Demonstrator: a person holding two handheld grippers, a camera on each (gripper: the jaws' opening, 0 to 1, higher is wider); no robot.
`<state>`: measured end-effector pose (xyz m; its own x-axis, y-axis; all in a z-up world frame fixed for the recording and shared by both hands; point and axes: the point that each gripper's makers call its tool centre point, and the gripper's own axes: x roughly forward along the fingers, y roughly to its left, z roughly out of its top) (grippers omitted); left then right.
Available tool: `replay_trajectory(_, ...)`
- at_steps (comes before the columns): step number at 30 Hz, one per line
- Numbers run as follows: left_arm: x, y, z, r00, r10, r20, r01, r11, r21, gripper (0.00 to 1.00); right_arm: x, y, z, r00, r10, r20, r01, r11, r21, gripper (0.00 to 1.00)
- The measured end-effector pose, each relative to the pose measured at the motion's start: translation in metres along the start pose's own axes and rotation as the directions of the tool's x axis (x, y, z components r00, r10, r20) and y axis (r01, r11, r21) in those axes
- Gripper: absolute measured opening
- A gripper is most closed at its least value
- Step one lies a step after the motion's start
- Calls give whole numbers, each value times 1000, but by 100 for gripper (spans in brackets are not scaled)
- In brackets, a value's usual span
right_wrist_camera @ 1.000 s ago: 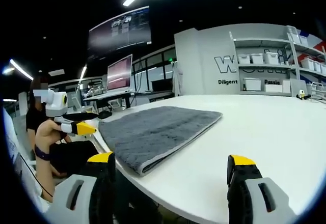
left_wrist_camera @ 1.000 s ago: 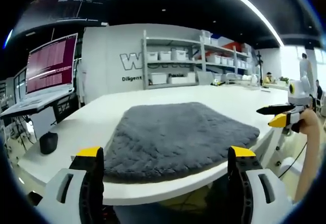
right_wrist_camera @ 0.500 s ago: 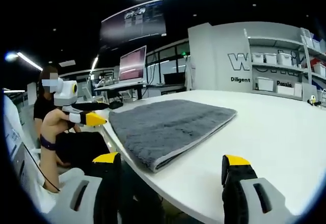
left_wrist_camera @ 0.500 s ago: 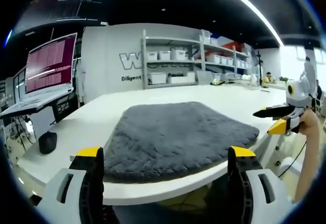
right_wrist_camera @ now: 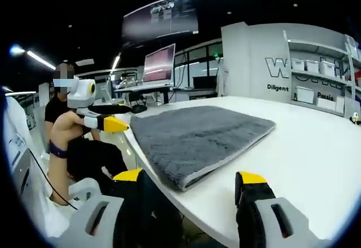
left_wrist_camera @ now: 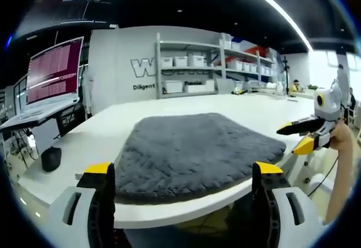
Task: Open the folded towel by lifting each exposed corner and separating the folded layers until the towel lies flat within the target outline without major curled edges
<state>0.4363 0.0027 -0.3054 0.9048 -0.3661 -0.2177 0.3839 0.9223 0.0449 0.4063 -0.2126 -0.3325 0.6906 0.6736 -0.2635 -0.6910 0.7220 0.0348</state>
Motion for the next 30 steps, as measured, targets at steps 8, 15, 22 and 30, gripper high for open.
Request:
replay_trajectory(8, 1, -1, 1, 1000, -9, 4, 9, 1000, -3, 99, 2, 6, -3, 999, 35, -16, -35, 999, -2, 51)
replay_trajectory(15, 1, -4, 0, 1000, -15, 2, 15, 1000, -2, 99, 0, 6, -7, 999, 46, -27, -46, 999, 6, 37)
replay_trajectory(22, 2, -5, 0, 1000, -21, 2, 21, 1000, -1, 99, -1, 9, -6, 998, 62, -20, -62, 998, -12, 32)
replay_trajectory(30, 2, -5, 1, 1000, -24, 6, 24, 1000, -4, 98, 0, 17, -8, 995, 100, -22, -100, 995, -14, 24)
